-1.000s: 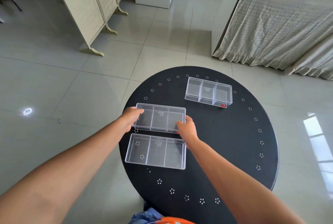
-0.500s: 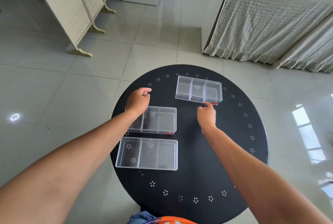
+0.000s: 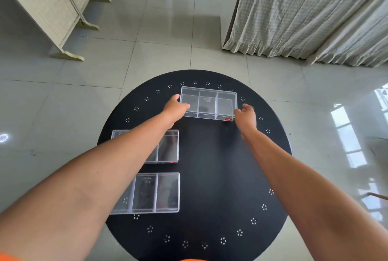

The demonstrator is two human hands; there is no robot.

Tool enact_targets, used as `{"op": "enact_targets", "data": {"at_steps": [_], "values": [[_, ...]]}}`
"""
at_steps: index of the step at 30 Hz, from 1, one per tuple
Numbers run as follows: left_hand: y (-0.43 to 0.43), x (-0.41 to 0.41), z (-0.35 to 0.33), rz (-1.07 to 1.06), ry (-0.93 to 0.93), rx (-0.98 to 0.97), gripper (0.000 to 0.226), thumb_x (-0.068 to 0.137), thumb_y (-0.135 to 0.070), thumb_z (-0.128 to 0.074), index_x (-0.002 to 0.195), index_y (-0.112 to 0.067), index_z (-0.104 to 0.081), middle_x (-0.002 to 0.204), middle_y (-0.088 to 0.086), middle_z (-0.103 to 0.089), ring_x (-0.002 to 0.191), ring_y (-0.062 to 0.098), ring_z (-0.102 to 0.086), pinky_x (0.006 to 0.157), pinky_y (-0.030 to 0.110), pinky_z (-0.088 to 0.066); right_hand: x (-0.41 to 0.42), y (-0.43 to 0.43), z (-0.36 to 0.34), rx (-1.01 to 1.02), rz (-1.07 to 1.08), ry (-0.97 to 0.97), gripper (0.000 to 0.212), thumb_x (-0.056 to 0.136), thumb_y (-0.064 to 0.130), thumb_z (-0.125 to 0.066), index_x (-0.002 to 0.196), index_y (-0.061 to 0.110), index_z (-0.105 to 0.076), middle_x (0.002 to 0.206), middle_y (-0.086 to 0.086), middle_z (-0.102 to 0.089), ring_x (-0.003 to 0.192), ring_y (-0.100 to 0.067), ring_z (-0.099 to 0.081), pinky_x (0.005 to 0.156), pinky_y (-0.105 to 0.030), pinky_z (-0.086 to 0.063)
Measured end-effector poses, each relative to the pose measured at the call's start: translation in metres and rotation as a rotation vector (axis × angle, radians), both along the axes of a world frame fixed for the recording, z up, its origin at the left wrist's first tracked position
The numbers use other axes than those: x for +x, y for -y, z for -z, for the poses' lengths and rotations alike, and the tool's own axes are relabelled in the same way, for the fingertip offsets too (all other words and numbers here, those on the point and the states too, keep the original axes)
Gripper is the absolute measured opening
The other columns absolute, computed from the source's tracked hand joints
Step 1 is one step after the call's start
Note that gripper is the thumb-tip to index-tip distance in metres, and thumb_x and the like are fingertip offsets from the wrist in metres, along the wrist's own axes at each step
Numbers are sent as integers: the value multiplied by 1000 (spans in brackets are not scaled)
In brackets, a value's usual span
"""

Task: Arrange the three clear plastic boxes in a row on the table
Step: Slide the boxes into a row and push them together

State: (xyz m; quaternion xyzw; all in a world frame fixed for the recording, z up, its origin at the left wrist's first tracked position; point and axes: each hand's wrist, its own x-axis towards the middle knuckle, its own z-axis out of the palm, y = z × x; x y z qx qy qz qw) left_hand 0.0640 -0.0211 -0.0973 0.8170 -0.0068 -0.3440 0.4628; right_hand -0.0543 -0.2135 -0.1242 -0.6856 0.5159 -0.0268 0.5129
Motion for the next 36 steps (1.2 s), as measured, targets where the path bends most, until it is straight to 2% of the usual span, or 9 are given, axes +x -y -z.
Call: {"op": "enact_targets", "data": {"at_steps": [3,7,10,14,20,23,26,31,36], "values": [[10,5,8,10,-43,7,65,93,-19,-55,151,-11,-27,153,5,-38,127,21,-46,95,27,-34,7,5,9,109,7,49,63,97,22,-47,156,14,-28,152,-4,-46,132,-21,-49,94,-26,-33],[10,9,15,-5,-95,-8,61,94,-19,-54,150,-12,-31,141,2,-47,124,22,-48,95,26,-34,11,-1,15,165,-43,59,48,96,22,-46,143,16,-47,122,0,-65,95,-15,-62,77,-26,-43],[4,11,15,-11,-132,-40,37,89,-20,-56,126,-18,-52,128,-1,-59,100,16,-54,88,27,-39,15,-9,19,163,-55,61,46,88,27,-46,134,22,-52,115,2,-68,105,-23,-66,77,-31,-46],[-12,18,11,-58,-156,-41,71,85,-31,-61,148,-13,-34,141,-1,-48,127,22,-49,111,37,-36,27,-21,17,193,-73,64,44,87,24,-46,129,19,-57,115,-1,-70,101,-24,-66,80,-33,-51],[-61,39,10,-121,-109,-22,40,92,-24,-56,131,-17,-53,124,2,-58,123,24,-53,101,34,-41,48,-64,2,214,-152,111,32,94,13,-44,120,12,-62,107,-3,-69,78,-13,-60,64,-21,-44],[-91,53,9,-151,-78,-32,24,92,-21,-54,117,-20,-59,120,4,-64,112,22,-58,90,31,-41,61,-91,-1,215,-192,135,33,95,12,-43,122,12,-62,109,-2,-69,81,-12,-61,64,-20,-43],[-118,64,11,-188,-40,-5,28,94,-16,-52,121,-15,-58,126,13,-63,91,17,-53,97,38,-44,72,-116,-3,221,-228,141,26,97,12,-43,117,16,-60,108,0,-68,83,-9,-61,65,-19,-43],[-156,73,16,-214,-28,71,59,94,-6,-52,150,-10,-33,150,11,-44,132,28,-46,97,29,-36,85,-149,-3,233,-251,128,22,95,11,-44,107,19,-60,109,-6,-70,94,-22,-63,77,-26,-49],[-178,76,26,-235,-60,64,60,94,-1,-50,151,-12,-33,152,10,-42,137,27,-43,112,35,-34,90,-167,-1,204,-244,78,30,93,10,-43,113,11,-64,125,-19,-65,119,-37,-57,102,-47,-46]]}}
